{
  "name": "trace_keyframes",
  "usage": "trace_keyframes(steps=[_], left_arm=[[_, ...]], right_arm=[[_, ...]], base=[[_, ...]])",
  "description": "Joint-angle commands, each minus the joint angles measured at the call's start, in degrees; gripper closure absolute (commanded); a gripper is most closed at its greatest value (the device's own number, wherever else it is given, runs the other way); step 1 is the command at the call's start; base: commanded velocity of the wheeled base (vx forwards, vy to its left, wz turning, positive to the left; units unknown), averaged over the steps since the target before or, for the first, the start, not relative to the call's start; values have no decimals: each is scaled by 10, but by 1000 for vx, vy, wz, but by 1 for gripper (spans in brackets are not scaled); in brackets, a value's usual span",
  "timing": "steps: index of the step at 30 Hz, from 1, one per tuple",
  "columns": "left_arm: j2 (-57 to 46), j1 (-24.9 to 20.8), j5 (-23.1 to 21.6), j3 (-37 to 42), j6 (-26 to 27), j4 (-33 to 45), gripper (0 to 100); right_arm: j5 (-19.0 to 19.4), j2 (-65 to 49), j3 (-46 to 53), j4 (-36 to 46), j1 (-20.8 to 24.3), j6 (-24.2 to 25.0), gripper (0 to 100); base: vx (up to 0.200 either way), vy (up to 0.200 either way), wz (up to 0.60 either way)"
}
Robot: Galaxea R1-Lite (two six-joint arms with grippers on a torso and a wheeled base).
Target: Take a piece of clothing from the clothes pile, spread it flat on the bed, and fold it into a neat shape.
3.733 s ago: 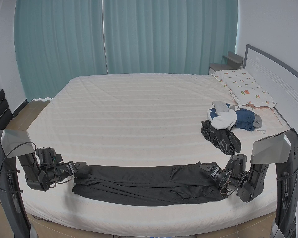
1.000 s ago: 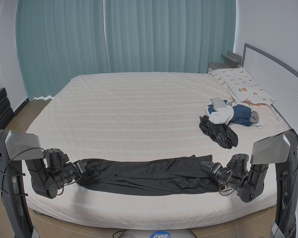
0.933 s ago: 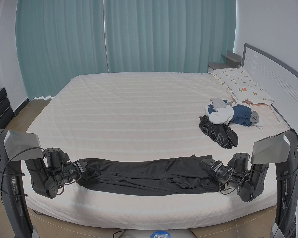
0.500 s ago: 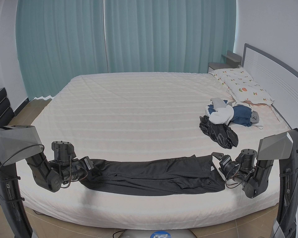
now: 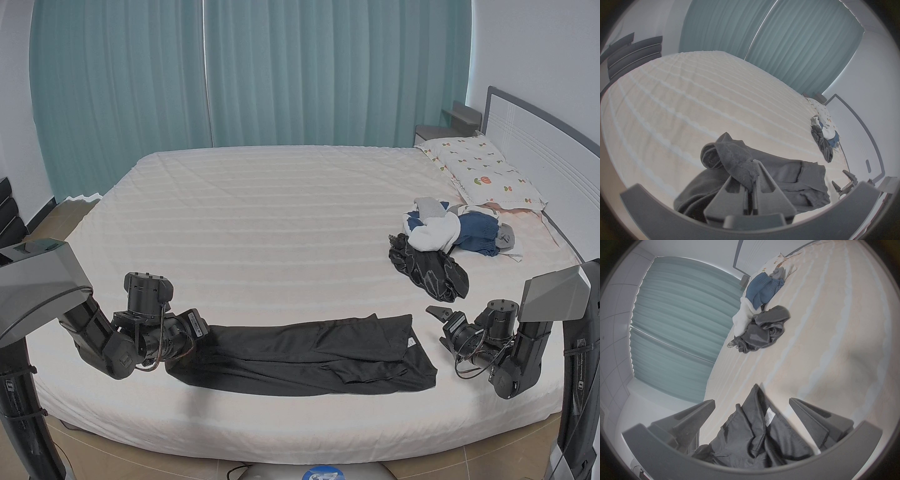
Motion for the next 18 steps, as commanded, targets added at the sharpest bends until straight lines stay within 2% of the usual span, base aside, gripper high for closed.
trace_keyframes(steps=[1,10,15,18], left_arm=[[-15,-24,10,-34,-26,38,100],[-17,-66,14,-101,-73,141,100],[-13,-78,14,-125,-88,165,100],[-7,-101,14,-166,-105,208,100]], right_arm=[[1,1,3,-2,2,-1,0],[1,1,6,-2,4,-1,0],[1,1,7,-2,4,-2,0],[2,3,9,-12,5,-2,0]], base=[[0,-200,0],[0,-200,0],[0,-200,0],[0,-200,0]])
